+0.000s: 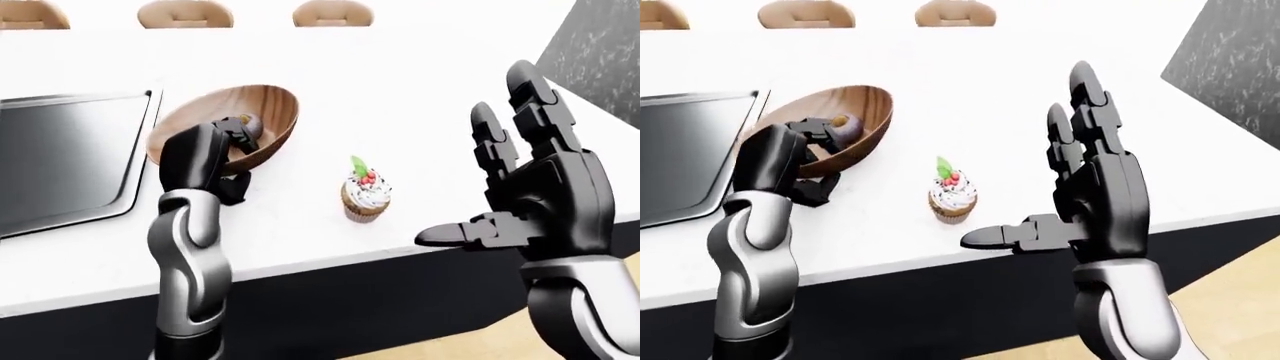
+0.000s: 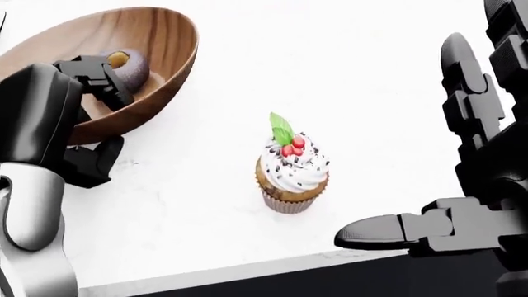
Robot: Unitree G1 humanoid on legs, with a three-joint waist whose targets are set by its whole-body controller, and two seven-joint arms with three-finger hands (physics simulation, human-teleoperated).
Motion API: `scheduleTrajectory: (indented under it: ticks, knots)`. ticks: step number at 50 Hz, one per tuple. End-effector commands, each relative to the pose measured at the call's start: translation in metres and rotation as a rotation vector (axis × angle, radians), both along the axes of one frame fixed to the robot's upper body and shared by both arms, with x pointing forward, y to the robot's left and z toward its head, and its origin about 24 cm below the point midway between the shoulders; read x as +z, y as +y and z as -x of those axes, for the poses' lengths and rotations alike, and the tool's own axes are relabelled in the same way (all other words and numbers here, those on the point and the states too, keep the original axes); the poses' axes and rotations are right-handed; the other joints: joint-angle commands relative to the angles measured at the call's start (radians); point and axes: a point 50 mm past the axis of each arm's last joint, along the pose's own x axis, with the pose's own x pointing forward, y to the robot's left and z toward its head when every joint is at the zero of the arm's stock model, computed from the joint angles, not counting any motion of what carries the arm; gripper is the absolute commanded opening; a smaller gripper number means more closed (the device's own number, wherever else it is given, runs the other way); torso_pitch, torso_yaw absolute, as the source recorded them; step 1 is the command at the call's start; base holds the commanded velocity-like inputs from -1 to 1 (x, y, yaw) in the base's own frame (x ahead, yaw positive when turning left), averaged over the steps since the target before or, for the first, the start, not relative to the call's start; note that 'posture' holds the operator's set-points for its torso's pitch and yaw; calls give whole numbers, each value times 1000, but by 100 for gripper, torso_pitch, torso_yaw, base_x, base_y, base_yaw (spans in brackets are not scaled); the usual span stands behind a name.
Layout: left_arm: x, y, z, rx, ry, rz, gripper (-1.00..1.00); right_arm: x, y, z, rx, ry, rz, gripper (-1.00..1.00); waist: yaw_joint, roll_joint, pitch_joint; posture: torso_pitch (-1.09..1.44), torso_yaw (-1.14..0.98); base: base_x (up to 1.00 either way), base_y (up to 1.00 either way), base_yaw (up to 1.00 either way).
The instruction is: Pick up the bowl with donut and place it on the tray. Pick up the cupcake and place it on the tray.
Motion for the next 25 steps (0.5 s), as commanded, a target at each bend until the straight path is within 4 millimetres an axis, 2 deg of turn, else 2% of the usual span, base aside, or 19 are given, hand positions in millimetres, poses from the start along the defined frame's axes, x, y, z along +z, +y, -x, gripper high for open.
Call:
scheduleTrajectory:
  ticks: [1, 11, 16, 25]
  knots:
    - [27, -8, 9, -34, -118, -28, -100, 9, -1, 5, -5, -67, -9, 100, -2, 1, -21, 0, 0, 0, 0, 0]
    - [56, -18, 33, -70, -225, -100, -100, 3, 1, 4, 6, -53, -7, 100, 1, -8, -27, 0, 0, 0, 0, 0]
    - [74, -24, 53, -93, -273, -120, -100, 0, 3, 2, 21, -33, 5, 100, 2, -6, -24, 0, 0, 0, 0, 0]
    - [88, -20, 66, -82, -301, -124, -100, -15, 7, -4, 37, 67, 107, 100, 1, -2, -15, 0, 0, 0, 0, 0]
